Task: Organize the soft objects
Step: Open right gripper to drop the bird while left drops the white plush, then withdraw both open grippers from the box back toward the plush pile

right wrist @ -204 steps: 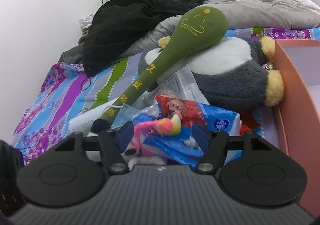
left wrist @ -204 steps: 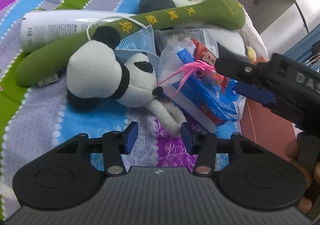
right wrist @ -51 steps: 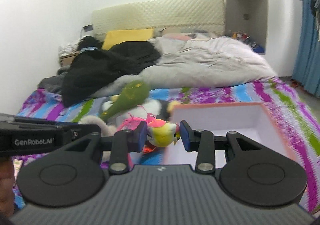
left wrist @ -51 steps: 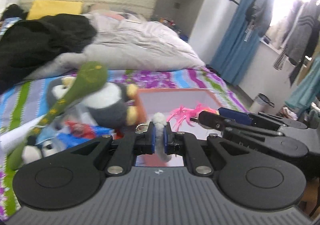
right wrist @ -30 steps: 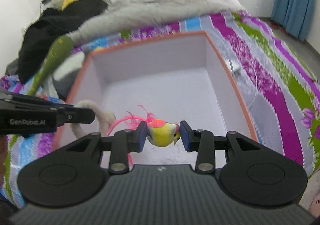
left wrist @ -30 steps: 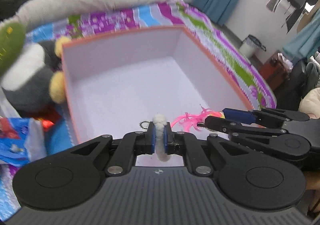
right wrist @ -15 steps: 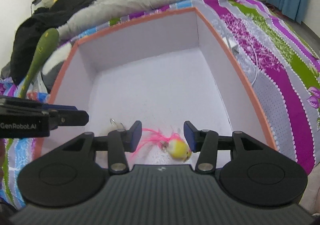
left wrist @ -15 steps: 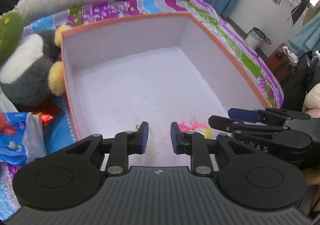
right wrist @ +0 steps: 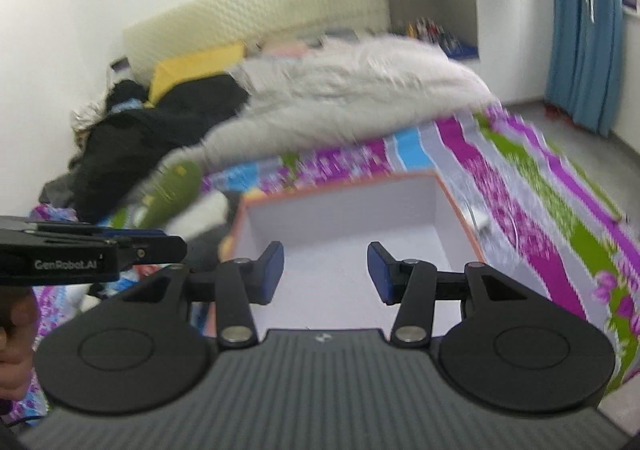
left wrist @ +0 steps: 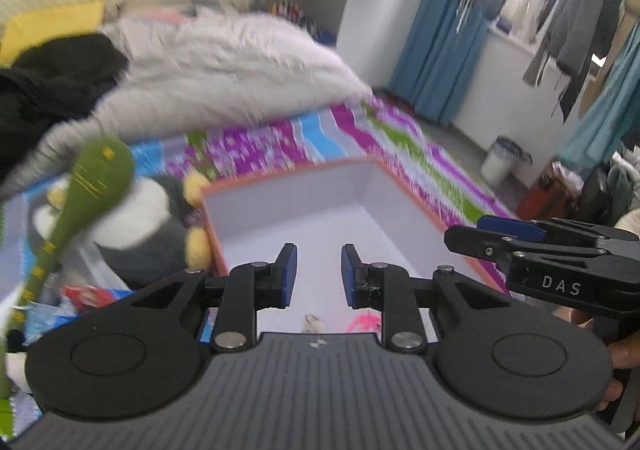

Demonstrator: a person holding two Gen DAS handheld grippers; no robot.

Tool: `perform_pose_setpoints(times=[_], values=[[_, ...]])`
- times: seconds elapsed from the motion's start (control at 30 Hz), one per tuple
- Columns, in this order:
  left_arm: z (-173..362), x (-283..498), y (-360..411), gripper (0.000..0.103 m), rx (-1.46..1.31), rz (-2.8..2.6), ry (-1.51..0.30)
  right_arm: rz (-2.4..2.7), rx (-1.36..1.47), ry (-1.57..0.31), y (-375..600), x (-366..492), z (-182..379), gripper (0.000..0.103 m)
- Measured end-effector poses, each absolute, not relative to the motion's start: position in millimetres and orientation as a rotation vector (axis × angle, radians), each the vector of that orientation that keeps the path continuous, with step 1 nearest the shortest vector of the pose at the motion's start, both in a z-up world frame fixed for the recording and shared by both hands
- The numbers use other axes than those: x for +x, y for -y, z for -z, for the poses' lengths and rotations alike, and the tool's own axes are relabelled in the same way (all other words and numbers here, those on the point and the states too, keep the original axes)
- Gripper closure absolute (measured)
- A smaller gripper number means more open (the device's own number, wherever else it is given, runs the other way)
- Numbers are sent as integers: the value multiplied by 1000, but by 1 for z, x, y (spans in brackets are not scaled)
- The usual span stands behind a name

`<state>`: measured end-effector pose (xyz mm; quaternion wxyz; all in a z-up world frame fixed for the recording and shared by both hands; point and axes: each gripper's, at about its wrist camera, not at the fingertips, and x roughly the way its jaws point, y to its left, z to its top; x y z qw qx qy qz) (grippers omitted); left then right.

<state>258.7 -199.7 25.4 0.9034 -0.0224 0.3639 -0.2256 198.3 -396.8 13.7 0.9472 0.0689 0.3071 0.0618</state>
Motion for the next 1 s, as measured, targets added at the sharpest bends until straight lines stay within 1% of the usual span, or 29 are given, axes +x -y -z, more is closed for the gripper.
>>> perform_pose_setpoints(times=[0.17, 0.4, 0.5, 0.67, 1.0], values=[[-54, 221, 163, 75, -72, 432, -669, -177, 102, -563, 368, 177, -36, 53], [-65, 167, 116, 75, -84, 366, -594, -239, 77, -496, 329, 143, -41, 53], [-60, 145, 96, 75, -101, 328, -572, -239, 64, -472, 312, 127, -36, 53], [-42, 119, 69, 75, -147, 315, -599, -262, 59, -480, 291, 106, -23, 53], [-7, 88, 35, 75, -168, 249, -650, -308, 91, -573, 248, 84, 23, 53]])
